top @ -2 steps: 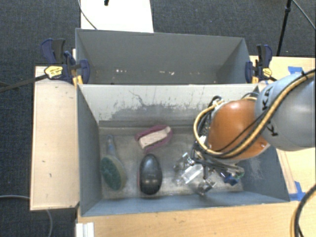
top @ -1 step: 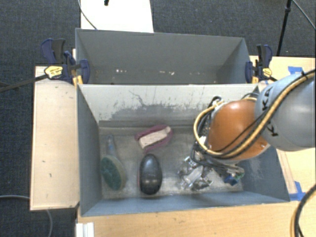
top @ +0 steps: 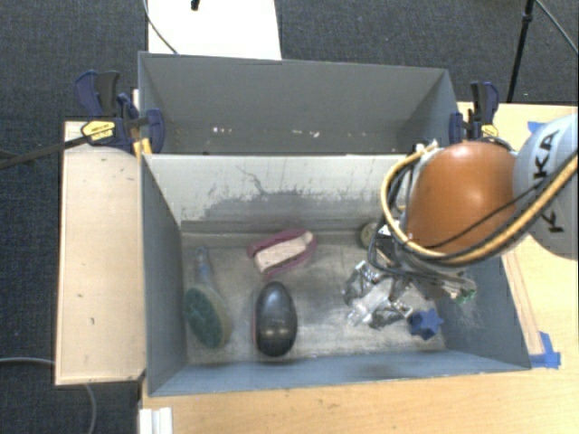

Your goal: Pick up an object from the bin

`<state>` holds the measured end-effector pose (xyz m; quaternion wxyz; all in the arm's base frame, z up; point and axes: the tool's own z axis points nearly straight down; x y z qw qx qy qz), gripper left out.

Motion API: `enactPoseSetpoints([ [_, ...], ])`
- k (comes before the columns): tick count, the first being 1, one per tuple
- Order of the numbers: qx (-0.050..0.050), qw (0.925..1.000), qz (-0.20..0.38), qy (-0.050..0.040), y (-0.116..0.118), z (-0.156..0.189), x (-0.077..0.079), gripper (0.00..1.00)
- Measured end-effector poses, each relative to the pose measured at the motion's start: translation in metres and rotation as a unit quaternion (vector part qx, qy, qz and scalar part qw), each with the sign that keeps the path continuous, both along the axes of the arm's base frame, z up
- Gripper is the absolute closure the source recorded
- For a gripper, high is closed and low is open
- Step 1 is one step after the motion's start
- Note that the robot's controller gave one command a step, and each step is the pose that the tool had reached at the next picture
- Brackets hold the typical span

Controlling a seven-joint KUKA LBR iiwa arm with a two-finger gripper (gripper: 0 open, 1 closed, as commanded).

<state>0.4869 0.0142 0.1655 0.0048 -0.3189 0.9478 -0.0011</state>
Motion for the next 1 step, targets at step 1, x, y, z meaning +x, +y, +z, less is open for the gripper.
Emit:
enactPoseSetpoints([
  [1, 0.000, 1.0000, -0.003, 0.0014, 0.0004, 0.0333, 0.0016, 1.00],
])
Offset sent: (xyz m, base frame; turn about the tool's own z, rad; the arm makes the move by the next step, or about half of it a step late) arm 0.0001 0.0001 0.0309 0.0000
